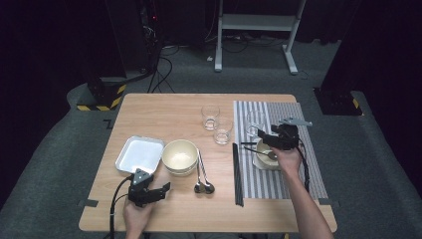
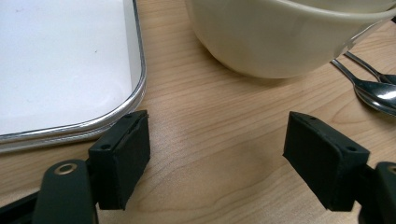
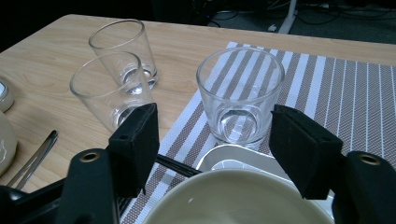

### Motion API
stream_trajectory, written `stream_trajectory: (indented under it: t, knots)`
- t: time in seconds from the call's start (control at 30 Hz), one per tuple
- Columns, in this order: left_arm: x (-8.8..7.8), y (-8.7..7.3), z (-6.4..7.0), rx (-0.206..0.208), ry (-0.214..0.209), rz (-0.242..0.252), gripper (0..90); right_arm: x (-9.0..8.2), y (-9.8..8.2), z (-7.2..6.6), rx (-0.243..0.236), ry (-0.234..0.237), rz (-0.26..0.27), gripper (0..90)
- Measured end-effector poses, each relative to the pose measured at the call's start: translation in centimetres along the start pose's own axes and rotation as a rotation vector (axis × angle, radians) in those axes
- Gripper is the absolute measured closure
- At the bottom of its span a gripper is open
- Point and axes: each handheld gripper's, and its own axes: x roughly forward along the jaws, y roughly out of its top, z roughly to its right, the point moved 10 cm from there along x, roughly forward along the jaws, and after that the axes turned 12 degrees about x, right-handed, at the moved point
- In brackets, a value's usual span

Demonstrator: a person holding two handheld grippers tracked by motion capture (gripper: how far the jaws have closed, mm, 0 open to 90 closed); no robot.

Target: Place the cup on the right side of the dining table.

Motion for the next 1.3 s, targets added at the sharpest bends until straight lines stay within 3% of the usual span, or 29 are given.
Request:
stream_trajectory:
  t: [0.1,0.63,0.83,1.0,1.1,1.3]
  knots:
    - [0.0,0.0,0.0,-0.006,-0.004,0.003,23.0,-0.4,0.0,-0.2,-0.005,0.002,0.037,40.6]
    - [0.1,0.0,0.0,0.025,0.025,-0.015,23.7,-1.8,-2.2,-1.0,-0.010,0.027,0.005,48.0]
    - [0.1,0.0,0.0,0.015,0.019,-0.010,23.5,-2.6,-2.9,-0.8,0.010,0.028,0.029,50.9]
    - [0.2,0.0,0.2,0.047,0.025,-0.022,22.1,-3.3,-3.5,-0.6,-0.006,0.010,0.035,53.7]
    - [0.2,0.0,0.2,0.039,0.023,-0.019,22.4,-3.8,-3.7,-0.8,0.014,0.017,0.051,55.3]
    - [0.1,0.0,0.2,0.030,0.018,-0.016,22.3,-4.2,-4.3,-0.8,-0.012,0.009,0.039,57.0]
